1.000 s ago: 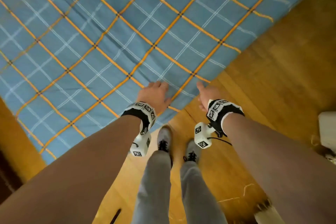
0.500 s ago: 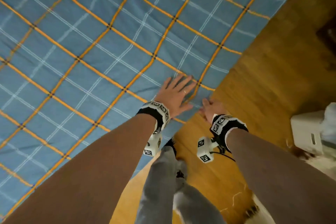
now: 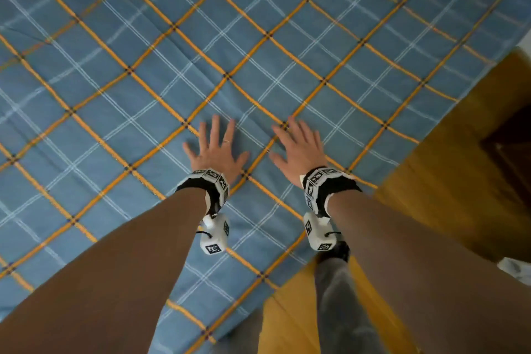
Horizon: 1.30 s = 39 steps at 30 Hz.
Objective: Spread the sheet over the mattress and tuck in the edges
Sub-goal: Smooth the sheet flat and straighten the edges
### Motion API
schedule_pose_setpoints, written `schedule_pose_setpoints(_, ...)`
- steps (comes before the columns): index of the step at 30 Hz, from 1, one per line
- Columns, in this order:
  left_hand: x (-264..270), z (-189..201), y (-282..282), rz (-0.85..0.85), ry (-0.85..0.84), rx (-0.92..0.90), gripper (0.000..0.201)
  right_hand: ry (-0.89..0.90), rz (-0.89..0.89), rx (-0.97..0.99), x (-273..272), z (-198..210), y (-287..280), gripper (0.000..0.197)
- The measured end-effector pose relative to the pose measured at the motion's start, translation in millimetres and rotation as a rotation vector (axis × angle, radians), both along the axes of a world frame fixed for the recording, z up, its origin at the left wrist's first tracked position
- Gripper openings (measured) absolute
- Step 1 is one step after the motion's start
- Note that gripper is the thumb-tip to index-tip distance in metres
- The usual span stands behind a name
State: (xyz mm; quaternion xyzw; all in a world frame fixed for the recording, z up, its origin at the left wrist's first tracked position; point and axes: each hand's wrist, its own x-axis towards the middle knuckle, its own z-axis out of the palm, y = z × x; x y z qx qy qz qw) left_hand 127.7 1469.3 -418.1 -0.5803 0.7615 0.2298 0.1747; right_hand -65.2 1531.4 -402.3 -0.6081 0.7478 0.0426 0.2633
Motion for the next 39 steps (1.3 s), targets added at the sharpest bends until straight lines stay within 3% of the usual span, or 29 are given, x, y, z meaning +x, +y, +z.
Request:
schedule_pose_setpoints(3,-19.1,-22.2,-21.0,0.023,-0.031,-0.049,0.073,0.034,0.055,0.023,-15.6,-34.9,-20.7,0.068)
schedule_pose_setpoints(7,-85.6,-39.1,-49.2,-0.012,-0.017,-0.113,0.077,0.186,-0.102,-0.008,-102.5,-62.0,-22.2,0.077)
schedule_pose_setpoints(14,-303.8,-40.9,-105.2,-0.077,0.042,-0.112,0.091,0.19,-0.522,0.063,-337.8,-53.5,-59.4,0.087)
schedule_pose_setpoints(20,-498.3,-27.8,-144.7,-0.096,0.022,-0.056,0.104,0.158,-0.654,0.002,-506.9,-52.2,-84.5,0.098)
schedule_pose_setpoints(25,-622.6,-20.0,-176.9,-0.332,-0.025,-0.019,0.108,0.163,-0.677,-0.018,-603.9,-52.4,-108.0,0.094)
schedule_pose_setpoints(29,-693.0,-20.2,-194.7,-0.5,-0.045,0.035,0.109,0.171,-0.722,0.032,-664.9,-49.1,-114.0,0.1)
schedule_pose_setpoints(32,-727.9,-8.4,-218.8,-0.616,0.079,-0.008,0.091,0.21,-0.743,0.033,-691.6,-32.4,-133.5,0.095)
schedule_pose_setpoints(34,-739.9,0.3,-241.1,-0.527,0.217,-0.183,0.072,0.215,-0.673,-0.049,-702.8,-16.7,-157.0,0.085)
schedule_pose_setpoints(35,-745.3,4.0,-256.9,-0.395,0.228,-0.254,0.071,0.18,-0.573,-0.102,-707.1,-10.5,-173.3,0.081)
schedule_pose_setpoints(37,-749.7,5.7,-291.9,-0.08,0.135,-0.244,0.083,0.061,-0.302,-0.139,-708.9,-6.6,-211.9,0.076)
schedule_pose_setpoints(39,-751.0,-1.4,-326.4,0.082,0.031,-0.15,0.096,0.012,-0.138,-0.074,-709.1,-17.3,-249.7,0.077)
